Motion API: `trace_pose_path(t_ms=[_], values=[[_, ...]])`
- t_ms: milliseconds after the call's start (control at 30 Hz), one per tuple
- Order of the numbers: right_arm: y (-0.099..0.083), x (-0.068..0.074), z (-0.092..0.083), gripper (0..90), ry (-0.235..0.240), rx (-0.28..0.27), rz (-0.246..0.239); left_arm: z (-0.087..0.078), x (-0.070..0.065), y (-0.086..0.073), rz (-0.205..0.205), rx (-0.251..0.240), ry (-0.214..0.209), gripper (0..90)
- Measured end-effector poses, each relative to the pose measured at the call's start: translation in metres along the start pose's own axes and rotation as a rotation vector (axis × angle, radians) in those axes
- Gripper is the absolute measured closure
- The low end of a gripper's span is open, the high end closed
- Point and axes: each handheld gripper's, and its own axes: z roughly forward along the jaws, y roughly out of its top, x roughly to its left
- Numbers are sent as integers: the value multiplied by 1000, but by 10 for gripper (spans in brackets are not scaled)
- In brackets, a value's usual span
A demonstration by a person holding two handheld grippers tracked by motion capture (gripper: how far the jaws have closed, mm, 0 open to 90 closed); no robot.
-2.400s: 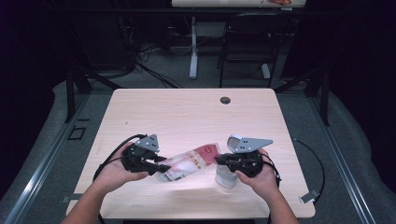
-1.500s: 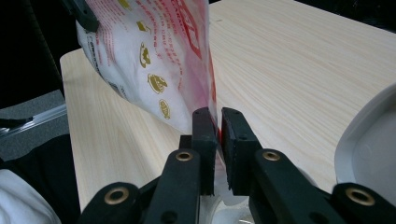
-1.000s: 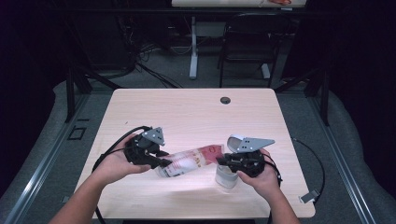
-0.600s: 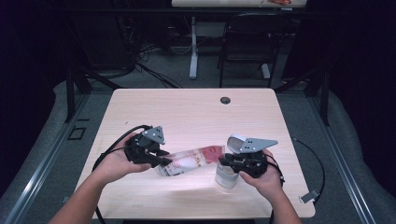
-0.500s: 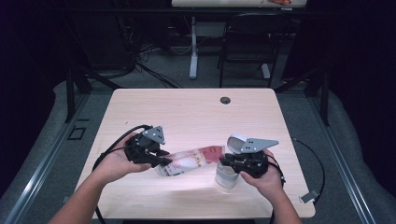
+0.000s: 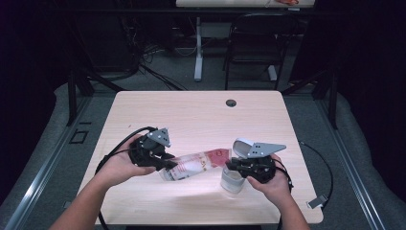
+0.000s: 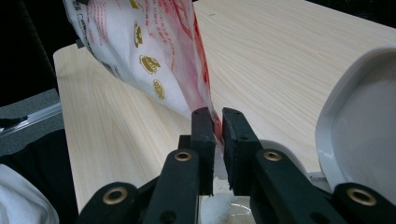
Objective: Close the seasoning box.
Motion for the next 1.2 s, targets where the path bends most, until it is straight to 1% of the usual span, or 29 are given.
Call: trace_pose_path(t_ms=[333,433,533,700,800,1200], values=[[0,-1,-1,837,2,5,0,-1,0,3,8,10,2,762],[0,-1,-1,836,3,4,-1,-1,-1,4,4,14,0,763],[-1,-1,0,836,5,2,1,-2,-1,6,11,18,3,765],[-1,-1,0,836,3,-2,2,-3,-1,8,10,22,1,768],[-2,-1,0,835,5,-2,5,-4,-1,10,19,29,2,769],[-3,-3,0,838,8,-8,14,-8,1,18,18,30,1,779]])
